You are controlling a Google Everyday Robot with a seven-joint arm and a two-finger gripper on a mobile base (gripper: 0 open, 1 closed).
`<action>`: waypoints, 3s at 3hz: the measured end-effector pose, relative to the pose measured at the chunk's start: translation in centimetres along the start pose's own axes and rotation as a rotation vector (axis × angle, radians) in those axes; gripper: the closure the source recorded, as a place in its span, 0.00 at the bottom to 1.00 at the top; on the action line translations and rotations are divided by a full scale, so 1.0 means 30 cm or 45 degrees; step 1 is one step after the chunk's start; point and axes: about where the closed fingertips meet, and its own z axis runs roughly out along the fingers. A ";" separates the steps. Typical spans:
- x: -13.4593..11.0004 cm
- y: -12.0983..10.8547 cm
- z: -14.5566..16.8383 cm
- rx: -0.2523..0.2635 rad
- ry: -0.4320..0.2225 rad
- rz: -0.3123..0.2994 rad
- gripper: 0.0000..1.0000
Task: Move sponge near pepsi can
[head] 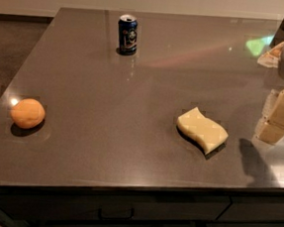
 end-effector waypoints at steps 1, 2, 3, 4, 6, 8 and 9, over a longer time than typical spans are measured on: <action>0.000 0.000 0.000 0.000 0.000 0.000 0.00; -0.013 -0.011 0.028 -0.002 0.011 0.033 0.00; -0.026 -0.035 0.103 -0.016 0.040 0.100 0.00; -0.036 -0.041 0.215 -0.039 0.076 0.191 0.00; -0.037 -0.013 0.362 -0.091 0.143 0.277 0.00; -0.045 0.018 0.457 -0.139 0.202 0.295 0.11; -0.052 0.027 0.471 -0.156 0.214 0.295 0.34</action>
Offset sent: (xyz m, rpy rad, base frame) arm 0.0229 0.0127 -0.0285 -0.0021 0.0523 -0.0936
